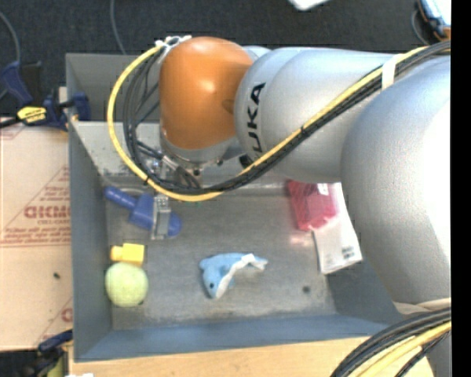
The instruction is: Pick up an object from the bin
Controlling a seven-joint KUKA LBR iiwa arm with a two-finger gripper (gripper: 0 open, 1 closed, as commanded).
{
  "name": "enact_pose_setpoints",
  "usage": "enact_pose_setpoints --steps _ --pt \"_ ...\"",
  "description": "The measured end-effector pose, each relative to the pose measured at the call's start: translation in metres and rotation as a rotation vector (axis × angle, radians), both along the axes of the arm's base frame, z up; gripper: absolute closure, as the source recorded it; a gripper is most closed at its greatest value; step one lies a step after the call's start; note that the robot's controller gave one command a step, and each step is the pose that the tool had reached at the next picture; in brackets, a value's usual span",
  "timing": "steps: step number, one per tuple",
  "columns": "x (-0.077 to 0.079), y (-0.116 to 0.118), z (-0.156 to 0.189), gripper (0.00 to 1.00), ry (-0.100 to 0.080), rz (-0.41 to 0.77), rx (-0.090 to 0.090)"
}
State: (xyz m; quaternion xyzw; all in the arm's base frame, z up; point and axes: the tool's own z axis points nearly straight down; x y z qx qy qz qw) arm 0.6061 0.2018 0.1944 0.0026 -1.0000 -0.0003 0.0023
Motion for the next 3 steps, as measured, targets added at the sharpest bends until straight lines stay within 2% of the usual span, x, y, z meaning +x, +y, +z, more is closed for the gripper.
enact_pose_setpoints --steps 1,2,3 --pt "0.002 -0.001 0.005 0.0 -0.008 -0.005 0.002" --pt "0.009 0.023 -0.066 0.0 -0.008 0.137 0.001" --pt "-0.057 0.002 -0.11 0.0 -0.011 0.492 0.003"
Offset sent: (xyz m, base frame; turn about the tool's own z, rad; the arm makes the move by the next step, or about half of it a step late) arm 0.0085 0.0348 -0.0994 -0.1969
